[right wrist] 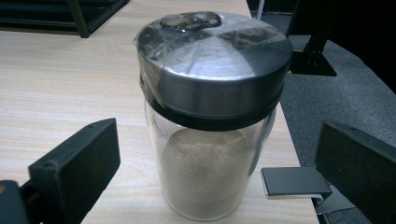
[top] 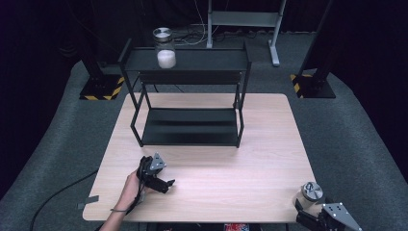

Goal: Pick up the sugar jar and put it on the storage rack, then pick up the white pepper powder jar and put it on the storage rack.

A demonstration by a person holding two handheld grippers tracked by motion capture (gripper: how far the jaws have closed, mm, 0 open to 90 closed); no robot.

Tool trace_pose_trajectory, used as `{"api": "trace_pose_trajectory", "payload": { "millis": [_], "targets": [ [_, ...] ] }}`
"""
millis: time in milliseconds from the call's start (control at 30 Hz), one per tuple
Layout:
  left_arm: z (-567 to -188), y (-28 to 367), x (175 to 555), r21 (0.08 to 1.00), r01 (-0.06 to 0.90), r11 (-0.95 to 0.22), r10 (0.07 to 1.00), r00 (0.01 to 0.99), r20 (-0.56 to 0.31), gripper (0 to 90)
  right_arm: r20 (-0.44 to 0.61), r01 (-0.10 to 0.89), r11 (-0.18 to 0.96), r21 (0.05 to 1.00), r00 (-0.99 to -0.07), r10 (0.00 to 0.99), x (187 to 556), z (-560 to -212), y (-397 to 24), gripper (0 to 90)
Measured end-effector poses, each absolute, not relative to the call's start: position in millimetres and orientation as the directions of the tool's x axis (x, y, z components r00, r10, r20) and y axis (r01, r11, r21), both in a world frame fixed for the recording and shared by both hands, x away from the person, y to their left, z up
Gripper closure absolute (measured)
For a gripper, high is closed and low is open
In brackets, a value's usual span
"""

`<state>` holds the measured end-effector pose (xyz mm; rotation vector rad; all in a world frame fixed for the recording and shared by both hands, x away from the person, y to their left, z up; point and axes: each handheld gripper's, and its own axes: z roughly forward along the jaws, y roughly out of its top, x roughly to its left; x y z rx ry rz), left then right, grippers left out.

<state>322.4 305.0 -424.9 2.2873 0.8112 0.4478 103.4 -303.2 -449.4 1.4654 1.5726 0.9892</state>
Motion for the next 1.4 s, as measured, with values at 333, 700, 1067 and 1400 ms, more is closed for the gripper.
{"api": "trace_pose_trajectory", "payload": {
  "millis": [333,700,1067,1400],
  "targets": [
    [-438,309,305,0.735,0.439,-0.517,0.705,0.705,0.074,0.0,-0.02,0.418,0.042,0.907,-0.057,0.998,104,-449,-303,0.0],
    [-437,314,313,0.722,0.486,-0.492,0.71,0.705,0.009,0.1,-0.019,0.388,0.04,0.921,-0.058,0.998,105,-458,-302,0.0],
    [-437,315,315,0.72,0.492,-0.49,0.709,0.705,0.001,0.1,-0.002,0.384,0.038,0.923,-0.094,0.996,120,-471,-306,0.0],
    [-437,315,315,0.72,0.492,-0.489,0.709,0.705,0.0,0.0,-0.012,0.381,0.051,0.923,-0.105,0.994,129,-479,-309,0.0]
  ]
}}
